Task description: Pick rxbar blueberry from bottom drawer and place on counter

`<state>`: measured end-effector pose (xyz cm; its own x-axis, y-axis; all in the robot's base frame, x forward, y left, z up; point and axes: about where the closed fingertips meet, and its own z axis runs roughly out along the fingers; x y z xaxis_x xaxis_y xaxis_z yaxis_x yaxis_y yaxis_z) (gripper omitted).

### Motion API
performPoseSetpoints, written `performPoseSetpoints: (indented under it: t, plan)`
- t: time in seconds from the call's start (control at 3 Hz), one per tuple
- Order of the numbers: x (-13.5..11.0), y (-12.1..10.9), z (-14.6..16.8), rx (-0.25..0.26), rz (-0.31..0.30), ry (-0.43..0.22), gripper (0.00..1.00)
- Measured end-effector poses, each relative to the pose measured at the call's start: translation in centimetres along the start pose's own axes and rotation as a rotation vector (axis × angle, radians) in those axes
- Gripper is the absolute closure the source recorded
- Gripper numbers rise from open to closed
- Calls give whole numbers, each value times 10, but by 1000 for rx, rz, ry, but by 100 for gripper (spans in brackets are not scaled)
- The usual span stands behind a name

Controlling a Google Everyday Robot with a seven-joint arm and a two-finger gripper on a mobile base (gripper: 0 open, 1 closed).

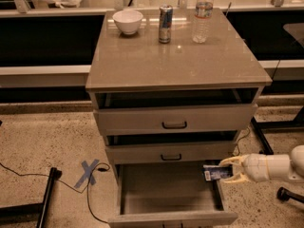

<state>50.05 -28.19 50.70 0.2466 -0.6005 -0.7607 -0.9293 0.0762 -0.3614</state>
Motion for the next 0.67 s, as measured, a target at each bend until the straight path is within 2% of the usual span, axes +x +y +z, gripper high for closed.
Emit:
performPoseSetpoints:
  t: [0.33,0.67]
  plan:
    - [-41,-30,-49,-9,-58,8,100]
    - [-98,-73,-99,-44,-149,38,100]
